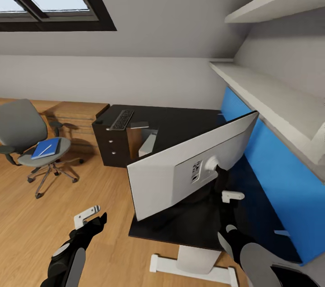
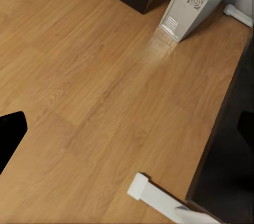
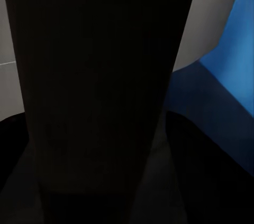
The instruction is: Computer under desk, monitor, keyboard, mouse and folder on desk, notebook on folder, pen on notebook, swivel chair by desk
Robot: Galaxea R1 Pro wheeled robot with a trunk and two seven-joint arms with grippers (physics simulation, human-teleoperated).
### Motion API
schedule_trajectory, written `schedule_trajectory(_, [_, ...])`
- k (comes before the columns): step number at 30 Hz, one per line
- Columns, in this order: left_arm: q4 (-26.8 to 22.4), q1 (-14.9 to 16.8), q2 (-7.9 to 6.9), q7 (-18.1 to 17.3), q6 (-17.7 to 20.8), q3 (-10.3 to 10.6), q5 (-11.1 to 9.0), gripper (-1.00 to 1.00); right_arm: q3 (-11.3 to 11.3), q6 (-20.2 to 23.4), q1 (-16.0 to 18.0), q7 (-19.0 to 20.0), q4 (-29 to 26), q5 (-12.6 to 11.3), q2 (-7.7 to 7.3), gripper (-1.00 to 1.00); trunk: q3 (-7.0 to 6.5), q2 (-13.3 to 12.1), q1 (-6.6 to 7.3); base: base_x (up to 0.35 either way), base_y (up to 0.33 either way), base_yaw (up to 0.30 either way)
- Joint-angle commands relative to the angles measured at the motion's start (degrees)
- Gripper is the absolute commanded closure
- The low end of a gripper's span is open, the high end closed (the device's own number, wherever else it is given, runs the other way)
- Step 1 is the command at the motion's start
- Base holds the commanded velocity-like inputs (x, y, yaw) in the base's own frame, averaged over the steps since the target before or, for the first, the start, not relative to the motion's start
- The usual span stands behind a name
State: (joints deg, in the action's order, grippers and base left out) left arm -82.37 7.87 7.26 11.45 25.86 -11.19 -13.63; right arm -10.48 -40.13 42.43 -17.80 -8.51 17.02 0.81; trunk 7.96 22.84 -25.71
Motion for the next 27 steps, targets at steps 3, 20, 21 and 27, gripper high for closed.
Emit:
schedule_trajectory(3, [-0.08,0.04,0.03,0.35,0.31,-0.05,-0.61,-1.0,-1.04,0.25,0.03,-0.66,0.16,-2.18,-0.38,1.0,0.14,0.08,-0.07,0.076,-0.093,0.0])
schedule_trajectory(20, [0.62,0.04,0.03,0.34,0.3,-0.01,-0.61,-1.0,-1.04,0.2,0.02,-0.66,0.16,-2.17,-0.37,1.0,0.14,0.08,-0.07,0.033,-0.01,0.0])
schedule_trajectory(21, [0.62,0.04,0.03,0.34,0.29,-0.02,-0.61,-1.0,-1.04,0.19,0.02,-0.66,0.16,-2.17,-0.37,1.0,0.14,0.08,-0.07,0.186,-0.047,0.0])
schedule_trajectory(27, [0.63,0.04,0.03,0.34,0.25,0.01,-0.61,-1.0,-1.04,0.14,0.02,-0.66,0.16,-2.17,-0.37,1.0,0.14,0.08,-0.07,0.218,-0.063,0.0])
